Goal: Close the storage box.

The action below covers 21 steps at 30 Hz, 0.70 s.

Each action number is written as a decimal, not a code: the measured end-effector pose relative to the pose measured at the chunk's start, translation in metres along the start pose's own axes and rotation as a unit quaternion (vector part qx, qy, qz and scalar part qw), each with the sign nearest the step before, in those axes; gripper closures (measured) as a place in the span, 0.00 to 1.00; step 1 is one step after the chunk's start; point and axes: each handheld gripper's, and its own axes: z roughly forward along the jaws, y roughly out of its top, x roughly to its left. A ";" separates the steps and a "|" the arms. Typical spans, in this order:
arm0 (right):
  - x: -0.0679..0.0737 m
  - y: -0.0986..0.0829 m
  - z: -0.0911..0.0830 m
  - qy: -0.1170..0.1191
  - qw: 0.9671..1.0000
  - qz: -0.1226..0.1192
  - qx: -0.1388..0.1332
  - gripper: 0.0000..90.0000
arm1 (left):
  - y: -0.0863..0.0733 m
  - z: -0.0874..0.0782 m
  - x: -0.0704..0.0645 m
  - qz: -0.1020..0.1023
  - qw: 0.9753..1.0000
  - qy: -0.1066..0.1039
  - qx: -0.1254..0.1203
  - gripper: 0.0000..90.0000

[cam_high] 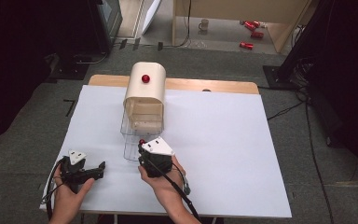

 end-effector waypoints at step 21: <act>-0.020 0.025 0.037 -0.015 1.000 0.005 0.001 0.85 | 0.000 0.000 0.000 0.000 1.000 0.000 -0.001 0.06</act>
